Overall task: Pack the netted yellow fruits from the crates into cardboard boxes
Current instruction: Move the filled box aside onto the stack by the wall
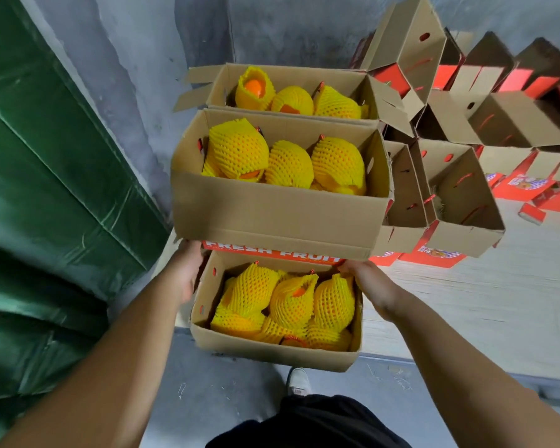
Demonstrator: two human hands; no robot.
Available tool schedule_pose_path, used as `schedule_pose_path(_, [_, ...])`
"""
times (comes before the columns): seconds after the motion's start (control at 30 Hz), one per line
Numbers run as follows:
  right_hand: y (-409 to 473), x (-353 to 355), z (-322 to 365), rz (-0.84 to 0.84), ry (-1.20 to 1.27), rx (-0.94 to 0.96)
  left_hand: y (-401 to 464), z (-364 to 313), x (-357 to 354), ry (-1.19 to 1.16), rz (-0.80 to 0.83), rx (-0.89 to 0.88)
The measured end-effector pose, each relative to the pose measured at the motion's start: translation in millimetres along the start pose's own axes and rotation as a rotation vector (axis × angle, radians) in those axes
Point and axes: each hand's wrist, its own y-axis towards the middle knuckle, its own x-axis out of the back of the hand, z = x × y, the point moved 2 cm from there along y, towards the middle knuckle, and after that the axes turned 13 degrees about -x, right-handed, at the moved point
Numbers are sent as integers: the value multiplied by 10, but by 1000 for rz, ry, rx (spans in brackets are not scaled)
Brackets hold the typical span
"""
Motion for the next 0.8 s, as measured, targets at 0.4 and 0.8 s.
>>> schedule_pose_path(0.4, [252, -124, 137, -157, -400, 136, 153, -36, 43, -140, -91, -54])
schedule_pose_path(0.8, [449, -78, 176, -46, -261, 38, 456, -70, 55, -263, -96, -84])
